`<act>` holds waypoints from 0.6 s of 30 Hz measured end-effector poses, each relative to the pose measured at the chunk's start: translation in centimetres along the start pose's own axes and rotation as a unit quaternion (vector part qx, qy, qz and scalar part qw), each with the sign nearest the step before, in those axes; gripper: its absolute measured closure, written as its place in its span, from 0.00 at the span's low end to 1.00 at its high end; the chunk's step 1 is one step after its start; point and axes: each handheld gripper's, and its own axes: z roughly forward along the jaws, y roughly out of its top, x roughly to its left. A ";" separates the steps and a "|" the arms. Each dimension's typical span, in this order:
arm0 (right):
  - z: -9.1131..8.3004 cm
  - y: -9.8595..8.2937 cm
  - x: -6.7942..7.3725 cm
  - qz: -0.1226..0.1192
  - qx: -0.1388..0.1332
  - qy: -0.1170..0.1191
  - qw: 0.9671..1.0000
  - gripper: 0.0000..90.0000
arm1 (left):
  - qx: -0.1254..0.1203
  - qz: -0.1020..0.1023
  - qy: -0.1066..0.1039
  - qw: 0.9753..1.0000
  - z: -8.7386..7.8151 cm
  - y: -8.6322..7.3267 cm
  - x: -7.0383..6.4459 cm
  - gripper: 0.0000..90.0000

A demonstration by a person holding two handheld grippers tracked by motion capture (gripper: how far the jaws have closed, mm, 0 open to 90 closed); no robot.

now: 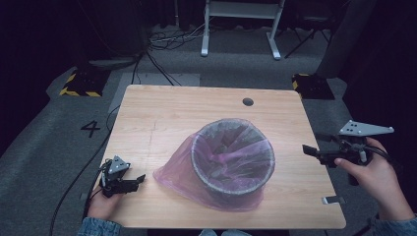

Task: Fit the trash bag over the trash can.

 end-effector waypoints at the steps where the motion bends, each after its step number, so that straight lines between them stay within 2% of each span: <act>1: 0.1 -0.5 -0.1 0.005 -0.006 0.001 1.000 0.30 | 0.001 0.001 0.002 1.000 0.0 0.0 0.0 0.26; 3: 0.2 -1.6 -0.4 0.014 -0.011 0.000 1.000 0.30 | 0.001 0.000 0.002 1.000 0.0 0.0 0.0 0.26; 8: 0.6 -4.2 -1.3 0.029 -0.011 -0.032 0.999 0.30 | 0.000 -0.001 0.003 1.000 0.0 0.0 0.0 0.26; 9: 0.8 -4.8 -1.5 0.028 -0.010 -0.036 0.999 0.30 | 0.000 -0.001 0.003 1.000 0.0 0.0 0.0 0.26; 12: 1.3 -6.0 -1.7 0.007 -0.016 -0.041 0.999 0.30 | 0.000 -0.001 0.004 1.000 0.0 0.0 -0.1 0.26; 16: 2.3 -7.5 -1.9 0.011 -0.027 -0.047 0.998 0.30 | 0.000 -0.002 0.004 1.000 0.0 0.0 -0.1 0.26; 18: 3.0 -8.1 -1.8 0.011 -0.017 -0.043 0.999 0.29 | 0.000 -0.002 0.004 1.000 0.0 0.0 -0.1 0.26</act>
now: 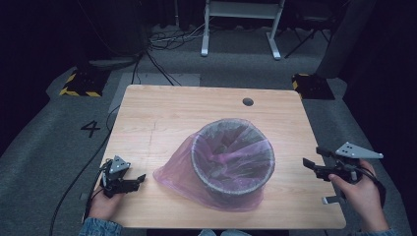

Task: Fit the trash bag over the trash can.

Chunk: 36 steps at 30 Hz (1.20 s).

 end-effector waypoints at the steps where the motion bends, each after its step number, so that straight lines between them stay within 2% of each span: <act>1: 0.4 -0.4 0.1 0.000 0.009 0.003 1.000 0.29 | 0.000 0.000 0.000 1.000 0.0 0.0 0.0 0.26; 6: 2.3 -2.3 0.5 -0.001 0.020 0.008 1.000 0.29 | 0.000 0.000 0.000 1.000 0.0 0.0 0.0 0.26; 10: 3.4 -3.6 0.4 0.014 0.014 -0.002 1.000 0.29 | 0.000 0.000 0.000 1.000 0.0 0.0 0.0 0.26; 14: 4.4 -4.8 0.4 0.018 0.028 -0.021 0.999 0.29 | 0.000 0.000 0.000 1.000 0.0 0.0 0.0 0.26; 22: 6.1 -6.7 0.1 0.035 0.041 -0.028 0.998 0.29 | 0.000 -0.001 0.000 1.000 0.0 0.0 0.0 0.26; 28: 6.8 -7.3 -0.1 0.049 0.050 -0.045 0.997 0.29 | 0.000 -0.001 0.000 1.000 0.0 0.0 0.0 0.26; 32: 7.2 -7.2 -0.3 0.060 0.073 -0.043 0.995 0.25 | 0.000 0.000 0.000 1.000 0.0 0.0 0.0 0.26; 36: 7.5 -7.1 -0.2 0.053 0.081 -0.062 0.993 0.25 | 0.000 -0.001 0.000 1.000 0.0 0.0 0.0 0.26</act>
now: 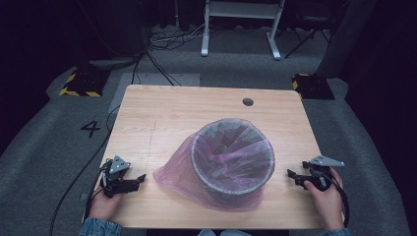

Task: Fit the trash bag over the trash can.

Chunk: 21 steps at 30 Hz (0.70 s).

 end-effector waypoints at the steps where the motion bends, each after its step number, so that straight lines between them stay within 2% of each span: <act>1: 0.1 0.0 0.1 -0.001 0.001 -0.005 1.000 0.24 | 0.000 0.000 0.000 1.000 0.0 0.0 0.0 0.26; 4: 0.4 0.2 0.0 -0.003 0.008 -0.011 1.000 0.16 | 0.000 0.000 0.000 1.000 0.0 0.0 0.0 0.26; 8: 1.2 0.8 -0.4 0.008 0.026 -0.018 0.999 0.00 | 0.000 0.000 0.000 1.000 0.0 0.0 0.0 0.26; 10: 1.6 1.1 -0.7 0.007 0.027 -0.019 0.999 0.00 | 0.000 0.000 0.000 1.000 0.0 0.0 0.0 0.26; 12: 1.9 1.4 -0.8 0.001 0.028 -0.011 1.000 0.00 | 0.000 0.000 0.000 1.000 0.0 0.0 0.0 0.26; 21: 1.9 1.4 -0.6 0.004 0.028 -0.016 0.999 0.00 | 0.000 0.000 0.000 1.000 0.0 0.0 0.0 0.26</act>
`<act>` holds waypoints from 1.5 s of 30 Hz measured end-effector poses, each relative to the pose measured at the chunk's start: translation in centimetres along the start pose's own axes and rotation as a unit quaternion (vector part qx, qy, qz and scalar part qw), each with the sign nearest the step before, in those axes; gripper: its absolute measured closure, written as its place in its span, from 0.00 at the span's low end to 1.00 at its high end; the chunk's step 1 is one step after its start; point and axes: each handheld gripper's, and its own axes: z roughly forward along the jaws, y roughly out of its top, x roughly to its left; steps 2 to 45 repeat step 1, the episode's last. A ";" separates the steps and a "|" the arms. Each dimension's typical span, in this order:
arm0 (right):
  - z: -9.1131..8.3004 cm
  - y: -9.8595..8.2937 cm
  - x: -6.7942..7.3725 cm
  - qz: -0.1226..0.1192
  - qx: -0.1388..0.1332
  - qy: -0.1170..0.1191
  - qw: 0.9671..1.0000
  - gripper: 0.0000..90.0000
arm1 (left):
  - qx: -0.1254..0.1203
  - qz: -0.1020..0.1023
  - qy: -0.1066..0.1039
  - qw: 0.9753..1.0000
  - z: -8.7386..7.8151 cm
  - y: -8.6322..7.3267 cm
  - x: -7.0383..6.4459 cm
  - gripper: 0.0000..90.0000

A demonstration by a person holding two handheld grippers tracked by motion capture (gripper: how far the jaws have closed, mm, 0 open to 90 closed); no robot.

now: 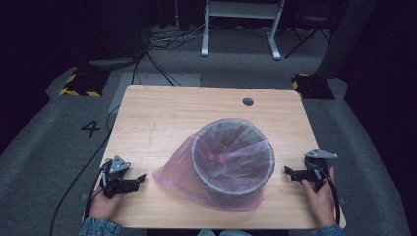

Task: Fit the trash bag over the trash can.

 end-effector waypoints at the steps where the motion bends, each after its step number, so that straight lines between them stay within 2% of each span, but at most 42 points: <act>1: 0.0 0.0 0.0 0.000 0.000 0.000 1.000 0.00 | 0.000 0.000 0.000 1.000 0.0 0.0 0.0 0.26; 45: 0.0 0.0 0.0 0.000 0.000 0.000 1.000 0.00 | 0.000 0.000 0.000 1.000 0.0 0.0 0.0 0.26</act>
